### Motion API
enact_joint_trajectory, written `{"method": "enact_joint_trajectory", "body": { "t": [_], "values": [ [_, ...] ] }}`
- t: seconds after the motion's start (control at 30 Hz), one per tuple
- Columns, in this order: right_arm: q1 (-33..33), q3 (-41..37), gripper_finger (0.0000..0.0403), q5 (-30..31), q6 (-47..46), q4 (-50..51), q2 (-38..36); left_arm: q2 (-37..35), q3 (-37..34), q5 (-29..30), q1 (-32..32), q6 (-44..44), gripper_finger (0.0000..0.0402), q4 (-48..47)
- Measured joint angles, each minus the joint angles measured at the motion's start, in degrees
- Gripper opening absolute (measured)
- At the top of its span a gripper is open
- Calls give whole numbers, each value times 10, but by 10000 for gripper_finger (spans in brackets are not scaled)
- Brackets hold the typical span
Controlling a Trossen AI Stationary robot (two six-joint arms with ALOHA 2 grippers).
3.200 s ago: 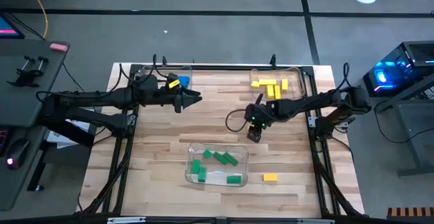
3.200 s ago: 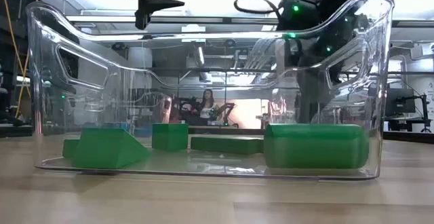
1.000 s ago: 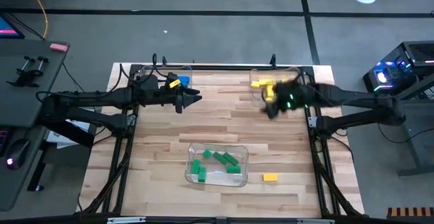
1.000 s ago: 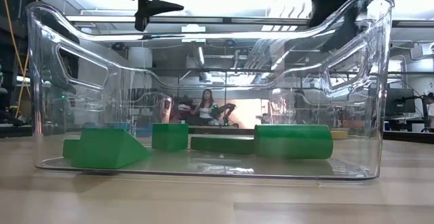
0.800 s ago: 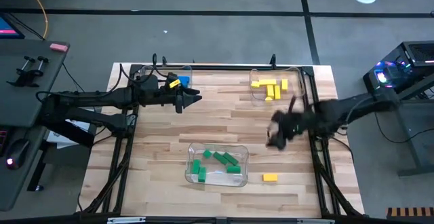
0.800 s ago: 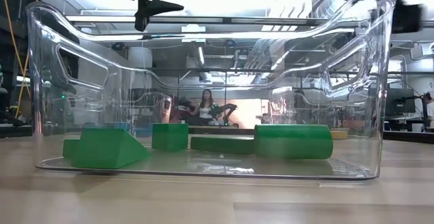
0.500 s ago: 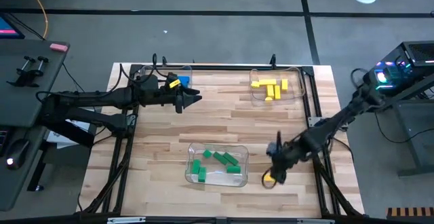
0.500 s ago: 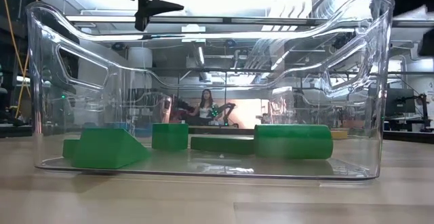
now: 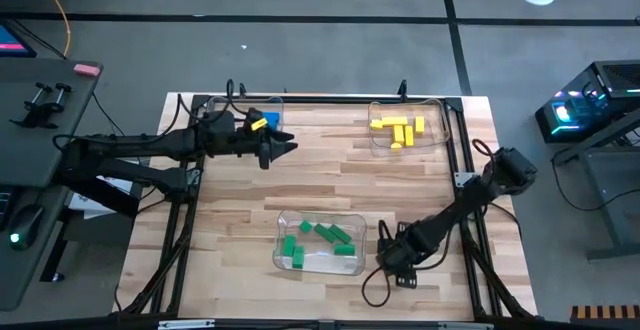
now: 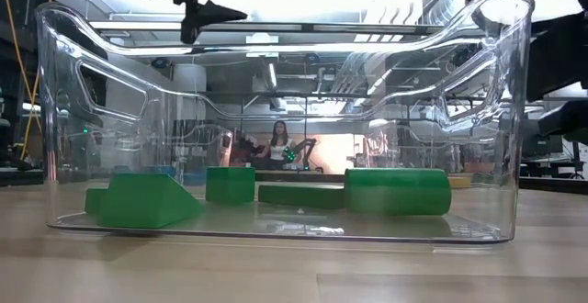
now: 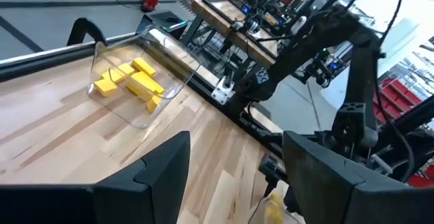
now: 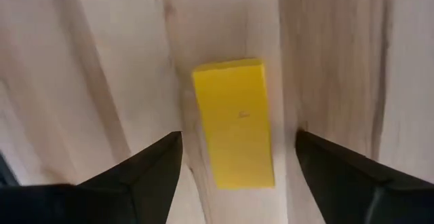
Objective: Sort blocks
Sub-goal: Put the yellow block into the right transparent bin, then return to Home Position
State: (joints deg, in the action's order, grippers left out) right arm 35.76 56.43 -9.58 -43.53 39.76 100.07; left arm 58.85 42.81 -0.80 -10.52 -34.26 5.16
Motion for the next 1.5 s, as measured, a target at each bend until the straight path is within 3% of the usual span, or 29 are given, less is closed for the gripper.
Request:
{"method": "enact_joint_trajectory", "body": {
  "t": [0.17,0.27,0.37,0.4,0.53,0.7,0.8,1.0,1.17,1.33,1.5],
  "values": [
    [-1,2,264,0,-28,1,22,0,0,0,0,0,220,-17],
    [-1,4,209,11,-47,17,17,0,0,0,0,-1,220,-15],
    [-6,17,124,17,-43,54,7,0,0,0,0,-11,220,-4],
    [-8,24,118,21,-40,71,1,0,0,0,0,-12,220,0],
    [-34,56,121,70,-14,157,-59,0,0,0,0,-5,220,26],
    [-114,67,121,203,0,314,-166,0,0,0,0,34,220,45],
    [-196,67,121,289,1,359,-232,0,0,0,0,61,220,46],
    [-404,67,121,414,36,328,-310,0,0,0,1,59,220,46],
    [-566,67,128,405,97,258,-305,0,0,-9,5,38,220,49],
    [-652,67,222,351,141,215,-301,-11,0,-106,-1,1,220,93],
    [-671,67,291,300,185,219,-303,-44,0,-186,-1,3,220,111]
  ]
}}
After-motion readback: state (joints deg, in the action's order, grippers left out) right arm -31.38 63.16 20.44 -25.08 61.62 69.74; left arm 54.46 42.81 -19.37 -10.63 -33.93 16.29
